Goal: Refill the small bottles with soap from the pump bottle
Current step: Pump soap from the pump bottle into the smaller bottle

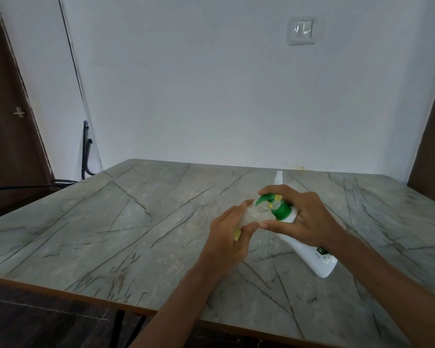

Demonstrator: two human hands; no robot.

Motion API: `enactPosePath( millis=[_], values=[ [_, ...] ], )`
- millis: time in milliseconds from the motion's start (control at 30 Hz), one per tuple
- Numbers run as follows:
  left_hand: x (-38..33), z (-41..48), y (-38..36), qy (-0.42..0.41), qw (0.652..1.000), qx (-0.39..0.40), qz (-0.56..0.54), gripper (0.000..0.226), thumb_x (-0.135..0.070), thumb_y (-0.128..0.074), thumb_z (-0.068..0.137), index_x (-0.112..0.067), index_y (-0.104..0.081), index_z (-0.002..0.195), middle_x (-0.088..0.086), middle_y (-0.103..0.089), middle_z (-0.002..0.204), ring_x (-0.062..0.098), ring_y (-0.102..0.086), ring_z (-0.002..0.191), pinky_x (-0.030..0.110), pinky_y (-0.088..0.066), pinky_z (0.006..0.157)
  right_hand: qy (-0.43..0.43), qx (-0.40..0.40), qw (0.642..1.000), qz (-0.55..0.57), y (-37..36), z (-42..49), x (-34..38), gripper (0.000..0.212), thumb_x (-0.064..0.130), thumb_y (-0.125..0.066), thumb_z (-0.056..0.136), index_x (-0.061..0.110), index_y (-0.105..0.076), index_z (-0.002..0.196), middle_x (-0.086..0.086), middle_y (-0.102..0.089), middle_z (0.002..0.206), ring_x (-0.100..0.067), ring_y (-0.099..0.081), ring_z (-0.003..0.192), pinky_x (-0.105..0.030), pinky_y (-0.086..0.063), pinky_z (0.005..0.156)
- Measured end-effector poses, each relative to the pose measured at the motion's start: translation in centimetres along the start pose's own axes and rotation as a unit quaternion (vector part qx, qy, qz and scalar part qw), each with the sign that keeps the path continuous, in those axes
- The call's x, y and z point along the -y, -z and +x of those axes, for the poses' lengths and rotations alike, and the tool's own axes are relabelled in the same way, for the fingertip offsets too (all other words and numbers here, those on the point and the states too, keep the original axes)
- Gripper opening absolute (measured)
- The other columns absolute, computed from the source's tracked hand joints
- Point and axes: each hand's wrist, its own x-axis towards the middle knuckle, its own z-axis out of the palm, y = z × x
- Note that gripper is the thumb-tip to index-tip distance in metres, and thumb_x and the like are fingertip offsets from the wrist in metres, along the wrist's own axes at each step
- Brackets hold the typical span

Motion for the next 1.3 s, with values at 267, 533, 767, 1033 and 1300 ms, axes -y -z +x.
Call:
enactPosePath(
  millis=[267, 533, 767, 1033, 1300],
  values=[
    [-0.5, 0.0, 0.1, -0.001, 1.0, -0.007, 0.002, 0.049, -0.027, -0.061, 0.092, 0.003, -0.053, 0.131, -0.006, -0.059, 0.088, -0.01, -0.048, 0.071, 0.001, -0.036, 0.064, -0.002, -0.031, 1.0, 0.005, 0.0, 0.4, 0.2, 0.05, 0.062, -0.076, 0.069, 0.031, -0.062, 0.106, 0.01, -0.073, 0.08, -0.006, -0.066, 0.062, -0.025, -0.053, 0.054],
    [-0.2, -0.1, 0.2, -0.009, 1.0, -0.017, 0.008, 0.053, -0.023, -0.066, 0.089, 0.003, -0.051, 0.133, 0.004, -0.067, 0.09, 0.0, -0.054, 0.071, 0.005, -0.043, 0.062, -0.011, -0.006, 0.999, -0.049, 0.1, -0.2, 0.5, 0.062, 0.072, -0.069, 0.07, 0.04, -0.055, 0.121, 0.017, -0.07, 0.095, 0.007, -0.063, 0.074, -0.012, -0.051, 0.063],
    [-0.1, 0.0, 0.4, -0.012, 1.0, -0.019, 0.011, 0.055, -0.025, -0.065, 0.089, 0.003, -0.051, 0.134, 0.004, -0.068, 0.09, 0.0, -0.053, 0.071, 0.004, -0.042, 0.063, -0.016, 0.002, 0.999, -0.05, 0.1, 0.0, 0.7, 0.063, 0.073, -0.068, 0.07, 0.04, -0.055, 0.122, 0.018, -0.069, 0.094, 0.005, -0.064, 0.074, -0.011, -0.05, 0.062],
    [0.0, 0.0, 0.4, -0.02, 1.0, -0.003, 0.006, 0.05, -0.023, -0.068, 0.089, 0.0, -0.054, 0.132, 0.001, -0.067, 0.083, 0.004, -0.051, 0.059, 0.008, -0.042, 0.057, -0.022, -0.021, 0.999, -0.042, 0.0, 0.5, 0.5, 0.058, 0.083, -0.06, 0.068, 0.04, -0.057, 0.106, 0.013, -0.072, 0.082, -0.003, -0.066, 0.065, -0.025, -0.055, 0.057],
    [0.0, 0.1, 0.8, 0.077, 0.993, -0.037, -0.086, 0.043, -0.021, -0.078, 0.079, -0.018, -0.054, 0.114, -0.007, -0.067, 0.102, 0.003, -0.066, 0.089, 0.014, -0.054, 0.066, -0.013, -0.018, 0.992, -0.125, 0.0, -0.4, 1.1, 0.067, 0.083, -0.057, 0.07, 0.045, -0.05, 0.124, 0.015, -0.072, 0.096, -0.005, -0.065, 0.069, -0.025, -0.057, 0.061]
  ],
)
